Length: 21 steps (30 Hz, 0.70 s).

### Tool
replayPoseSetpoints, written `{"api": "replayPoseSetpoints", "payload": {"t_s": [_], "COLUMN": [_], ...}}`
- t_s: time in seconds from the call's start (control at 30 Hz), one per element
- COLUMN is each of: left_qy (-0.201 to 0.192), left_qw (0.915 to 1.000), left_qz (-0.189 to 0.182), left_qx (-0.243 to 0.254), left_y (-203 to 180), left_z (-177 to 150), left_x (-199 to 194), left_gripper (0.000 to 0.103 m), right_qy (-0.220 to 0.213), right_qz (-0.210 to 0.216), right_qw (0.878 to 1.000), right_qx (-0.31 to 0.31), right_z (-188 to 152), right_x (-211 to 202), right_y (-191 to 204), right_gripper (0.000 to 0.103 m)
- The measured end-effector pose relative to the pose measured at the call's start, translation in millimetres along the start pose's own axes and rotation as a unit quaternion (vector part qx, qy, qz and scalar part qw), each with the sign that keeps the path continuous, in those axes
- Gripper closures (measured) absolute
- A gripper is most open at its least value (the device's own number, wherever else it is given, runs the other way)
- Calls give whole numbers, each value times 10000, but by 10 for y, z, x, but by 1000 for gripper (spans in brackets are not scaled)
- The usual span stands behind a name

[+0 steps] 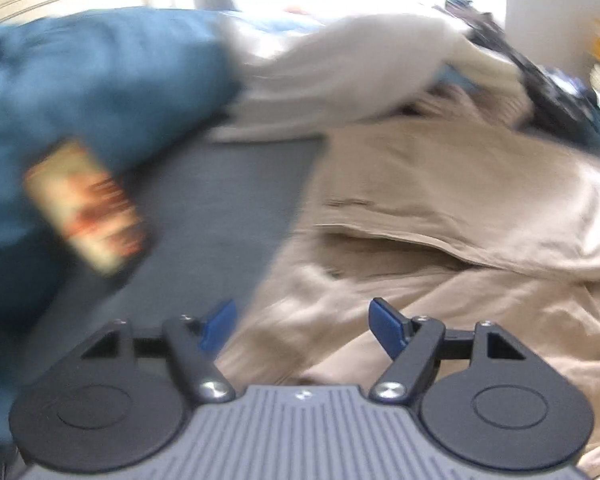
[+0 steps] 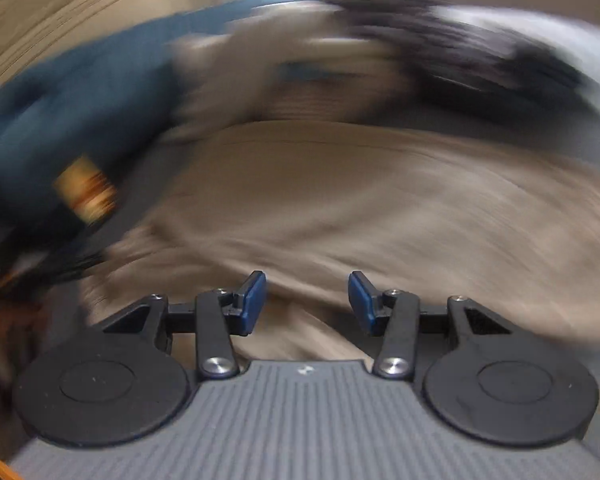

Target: Fold clothes

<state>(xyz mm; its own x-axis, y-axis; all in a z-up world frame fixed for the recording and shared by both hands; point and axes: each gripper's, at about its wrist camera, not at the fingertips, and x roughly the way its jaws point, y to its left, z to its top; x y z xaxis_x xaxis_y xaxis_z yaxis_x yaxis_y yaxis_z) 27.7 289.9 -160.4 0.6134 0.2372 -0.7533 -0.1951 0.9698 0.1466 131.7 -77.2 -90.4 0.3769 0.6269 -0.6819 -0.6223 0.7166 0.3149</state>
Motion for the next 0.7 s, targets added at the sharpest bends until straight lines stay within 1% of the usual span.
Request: {"api": "replayPoseSetpoints", "payload": {"t_s": [0.03,0.1,0.2,0.27,0.33,0.4,0.47,0.5,0.57,0.63,0.67,0.7], "left_qy": [30,108,230,314,428,553,675,717,766,844,879,897], "left_qw": [9998,9983,9958,9951,9955,9959,9950,9945,9935,9923,9918,9915], "left_qz": [-41,-81,-34,-42,-115,-353,-565,-644,-741,-824,-860,-877], "left_qx": [179,570,883,938,835,627,463,416,410,370,347,331], "left_y": [-56,-159,-208,-180,-119,-24,30,49,73,101,113,120], "left_z": [35,90,111,108,119,125,135,141,157,173,180,185], "left_x": [101,255,405,484,528,572,626,651,692,730,744,746], "left_gripper": [31,34,37,38,38,45,49,50,50,49,49,50], "right_qy": [68,153,288,359,433,520,614,668,767,897,913,878], "right_qz": [210,591,881,1024,1126,1220,1279,1268,1188,1007,921,825], "right_qw": [9991,9935,9836,9769,9719,9669,9599,9561,9502,9446,9426,9421], "right_qx": [-354,-961,-1549,-1843,-2021,-2179,-2419,-2557,-2778,-2992,-3077,-3128], "right_z": [124,308,474,528,583,611,622,616,588,547,539,540], "right_x": [202,608,1161,1458,1721,1957,2179,2294,2481,2649,2696,2720], "right_y": [153,444,758,928,1070,1209,1344,1414,1500,1564,1576,1585], "right_gripper": [58,58,58,58,59,59,59,59,60,60,61,67]}}
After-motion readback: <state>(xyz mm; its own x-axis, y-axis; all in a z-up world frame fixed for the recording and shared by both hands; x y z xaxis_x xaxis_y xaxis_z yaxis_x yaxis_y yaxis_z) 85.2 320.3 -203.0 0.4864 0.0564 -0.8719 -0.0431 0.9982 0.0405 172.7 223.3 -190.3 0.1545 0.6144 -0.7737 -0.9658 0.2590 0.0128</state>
